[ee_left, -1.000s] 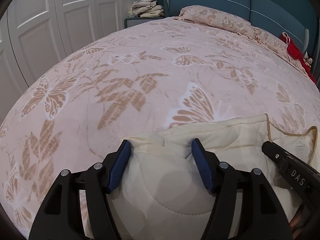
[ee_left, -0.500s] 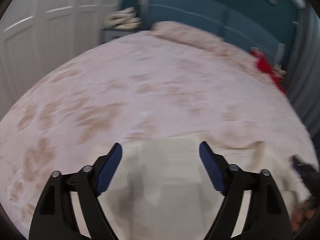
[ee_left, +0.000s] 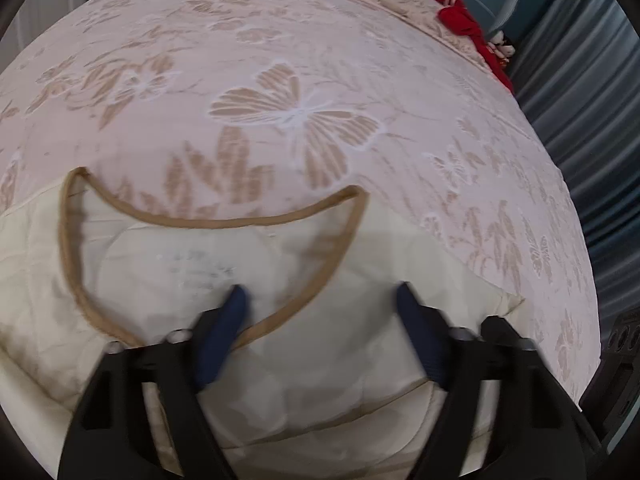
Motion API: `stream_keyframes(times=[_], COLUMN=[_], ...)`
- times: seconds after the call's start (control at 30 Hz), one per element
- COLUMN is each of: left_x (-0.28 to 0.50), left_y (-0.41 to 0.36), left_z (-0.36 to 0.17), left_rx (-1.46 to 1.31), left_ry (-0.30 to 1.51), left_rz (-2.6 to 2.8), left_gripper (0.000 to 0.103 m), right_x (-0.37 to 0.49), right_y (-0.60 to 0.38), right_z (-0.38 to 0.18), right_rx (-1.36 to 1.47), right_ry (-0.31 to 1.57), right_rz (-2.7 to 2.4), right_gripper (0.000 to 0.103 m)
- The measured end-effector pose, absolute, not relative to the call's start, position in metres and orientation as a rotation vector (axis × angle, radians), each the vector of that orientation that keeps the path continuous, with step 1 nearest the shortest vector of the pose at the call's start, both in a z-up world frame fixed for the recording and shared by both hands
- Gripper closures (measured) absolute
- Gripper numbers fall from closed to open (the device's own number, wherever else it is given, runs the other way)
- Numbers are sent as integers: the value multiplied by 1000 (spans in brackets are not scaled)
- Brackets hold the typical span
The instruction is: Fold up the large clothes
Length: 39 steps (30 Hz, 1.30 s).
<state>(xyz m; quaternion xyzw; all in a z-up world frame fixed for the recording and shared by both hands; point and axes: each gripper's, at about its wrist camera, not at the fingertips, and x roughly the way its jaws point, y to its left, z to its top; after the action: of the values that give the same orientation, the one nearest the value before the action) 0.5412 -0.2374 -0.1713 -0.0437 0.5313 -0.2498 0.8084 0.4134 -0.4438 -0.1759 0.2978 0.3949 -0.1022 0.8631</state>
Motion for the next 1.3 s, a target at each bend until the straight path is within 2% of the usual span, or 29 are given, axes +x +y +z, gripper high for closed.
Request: stream_keyframes(times=[0.03, 0.13, 0.17, 0.23, 0.3, 0.37, 0.4, 0.67, 0.73, 0.77, 0.8, 0.83, 0.9, 1.03, 1.23, 1.3], left_x=[539, 531, 529, 527, 527, 527, 528, 526, 520, 516, 513, 512, 519, 547, 555, 553], left_y=[-242, -246, -246, -244, -240, -241, -242, -242, -231, -218, -203, -187, -158, -127, -128, -126], left_z=[-172, -168, -166, -160, -159, -168, -173, -182, -166, -153, -139, -127, -114, -130, -165, -175], left_rx=[-70, -15, -1, -5, -26, -10, -9, -6, 7, -4, -14, -12, 45, 139, 174, 184], left_ry=[1134, 1094, 1077, 1037, 1016, 1017, 1026, 1017, 989, 957, 925, 900, 877, 956, 1011, 995], left_rz=[-548, -569, -573, -580, -575, -556, -548, -509, -473, -471, -482, -487, -426, -315, -298, -291], left_gripper=[71, 95, 98, 101, 101, 101, 101, 98, 80, 77, 72, 64, 56, 57, 57, 56], right_x=[415, 416, 416, 420, 424, 426, 427, 437, 439, 437, 432, 427, 421, 456, 513, 519], right_y=[-443, -439, -438, -435, -437, -442, -444, -440, -446, -449, -449, -445, -426, -357, -275, -266], right_z=[-177, -174, -171, -169, -175, -184, -187, -194, -187, -177, -161, -146, -116, -100, -150, -167], right_rx=[618, 601, 593, 572, 561, 583, 593, 527, 541, 545, 537, 524, 479, 430, 283, 237], right_ry=[824, 809, 804, 808, 832, 848, 853, 907, 946, 966, 956, 926, 860, 881, 989, 1017], right_rz=[-213, -205, -198, -195, -218, -241, -245, -274, -257, -274, -309, -314, -262, -64, 21, 5], right_gripper=[69, 68, 69, 78, 92, 102, 103, 103, 103, 103, 94, 89, 89, 89, 90, 95])
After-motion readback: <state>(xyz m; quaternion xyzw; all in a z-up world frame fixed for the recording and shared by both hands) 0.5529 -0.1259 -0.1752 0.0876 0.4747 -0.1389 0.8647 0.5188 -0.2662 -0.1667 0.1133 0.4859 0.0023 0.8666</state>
